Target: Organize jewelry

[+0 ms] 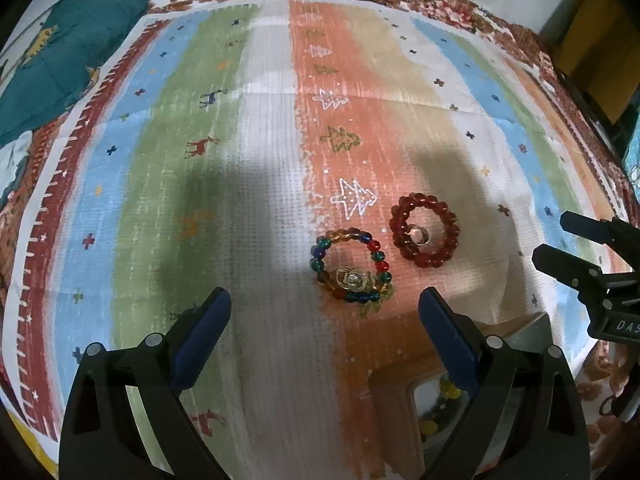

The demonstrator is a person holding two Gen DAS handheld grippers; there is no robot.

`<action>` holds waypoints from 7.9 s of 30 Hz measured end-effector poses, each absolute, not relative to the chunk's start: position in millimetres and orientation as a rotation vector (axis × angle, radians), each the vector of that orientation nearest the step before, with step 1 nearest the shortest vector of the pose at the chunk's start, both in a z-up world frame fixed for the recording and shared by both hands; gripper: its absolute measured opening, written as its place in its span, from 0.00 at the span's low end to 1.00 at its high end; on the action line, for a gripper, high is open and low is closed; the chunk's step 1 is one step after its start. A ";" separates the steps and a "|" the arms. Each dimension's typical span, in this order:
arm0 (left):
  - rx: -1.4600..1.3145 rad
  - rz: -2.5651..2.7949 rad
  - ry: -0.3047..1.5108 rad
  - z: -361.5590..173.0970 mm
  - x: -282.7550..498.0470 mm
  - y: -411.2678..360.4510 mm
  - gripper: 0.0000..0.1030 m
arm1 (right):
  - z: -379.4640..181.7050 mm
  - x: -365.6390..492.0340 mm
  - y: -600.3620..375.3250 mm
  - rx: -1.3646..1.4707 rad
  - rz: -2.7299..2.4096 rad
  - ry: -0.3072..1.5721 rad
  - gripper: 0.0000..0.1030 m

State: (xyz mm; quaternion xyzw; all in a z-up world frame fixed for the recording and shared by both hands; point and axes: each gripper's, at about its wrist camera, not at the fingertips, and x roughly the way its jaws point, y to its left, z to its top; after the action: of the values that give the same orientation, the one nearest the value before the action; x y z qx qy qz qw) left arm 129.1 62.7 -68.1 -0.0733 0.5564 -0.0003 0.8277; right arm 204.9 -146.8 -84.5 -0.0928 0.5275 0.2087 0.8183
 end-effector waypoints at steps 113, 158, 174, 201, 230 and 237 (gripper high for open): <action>-0.113 -0.115 1.095 -39.5 150.2 45.0 0.09 | -79.1 213.9 -119.5 -0.238 0.546 1.097 0.14; -0.105 -0.193 0.945 13.3 74.9 14.7 0.09 | -29.2 128.1 -146.5 -0.223 0.597 0.932 0.14; -0.108 -0.226 0.927 15.9 51.3 5.5 0.09 | -35.3 102.5 -156.6 -0.218 0.623 0.940 0.14; -0.199 -0.162 0.974 -4.1 46.4 18.4 0.56 | -47.8 107.3 -171.2 -0.189 0.543 0.990 0.49; -0.231 -0.025 1.101 -43.9 99.1 52.1 0.94 | -64.1 159.0 -163.6 -0.207 0.453 1.045 0.83; -0.221 -0.010 1.134 -54.2 112.8 56.4 0.94 | -71.5 176.9 -157.3 -0.215 0.442 1.069 0.83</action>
State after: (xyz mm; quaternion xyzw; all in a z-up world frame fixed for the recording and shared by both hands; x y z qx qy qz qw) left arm 112.8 56.4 -54.2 -0.1046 0.5361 -0.0045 0.8377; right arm 176.9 -157.3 -71.5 -0.1015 0.5041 0.2083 0.8320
